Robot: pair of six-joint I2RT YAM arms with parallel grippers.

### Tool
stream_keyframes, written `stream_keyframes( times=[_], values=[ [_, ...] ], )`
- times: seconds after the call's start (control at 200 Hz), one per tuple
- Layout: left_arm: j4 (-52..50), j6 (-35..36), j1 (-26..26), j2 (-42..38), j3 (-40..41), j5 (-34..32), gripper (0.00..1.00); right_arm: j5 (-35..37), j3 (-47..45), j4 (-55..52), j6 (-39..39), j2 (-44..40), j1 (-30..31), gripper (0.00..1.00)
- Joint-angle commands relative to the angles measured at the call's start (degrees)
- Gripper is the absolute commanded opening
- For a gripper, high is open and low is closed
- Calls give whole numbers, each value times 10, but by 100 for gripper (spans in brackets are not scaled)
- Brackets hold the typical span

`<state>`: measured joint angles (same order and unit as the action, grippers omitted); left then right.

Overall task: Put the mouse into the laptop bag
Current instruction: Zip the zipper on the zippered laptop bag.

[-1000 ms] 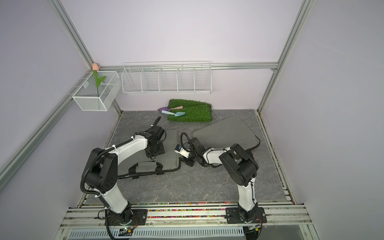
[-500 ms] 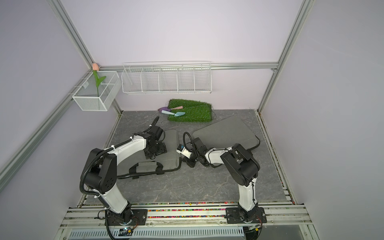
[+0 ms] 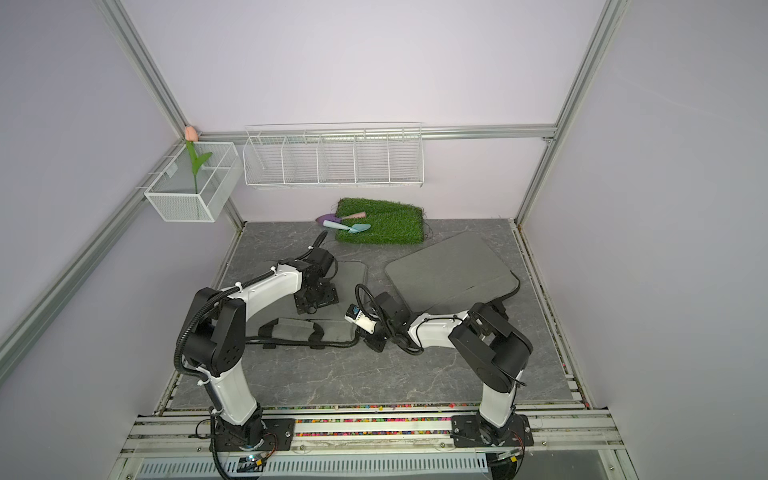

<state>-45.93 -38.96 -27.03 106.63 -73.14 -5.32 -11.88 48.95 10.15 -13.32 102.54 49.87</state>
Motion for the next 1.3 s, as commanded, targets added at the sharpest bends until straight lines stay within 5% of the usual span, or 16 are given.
stream_keyframes(
  times=[0.0,0.515,0.845,1.115,1.3],
  values=[
    [61,-19,-13,74,34,57,82,-21,-3,-3,11,4,30,6],
    [61,-18,-14,75,32,55,79,-52,-15,8,34,-27,116,6],
    [57,-11,-13,45,34,55,79,-2,53,104,183,60,126,6],
    [27,-12,18,-114,70,-13,91,-10,-59,194,273,21,3,6],
    [37,-38,116,-218,149,-27,95,-29,-65,162,286,15,-93,6]
  ],
)
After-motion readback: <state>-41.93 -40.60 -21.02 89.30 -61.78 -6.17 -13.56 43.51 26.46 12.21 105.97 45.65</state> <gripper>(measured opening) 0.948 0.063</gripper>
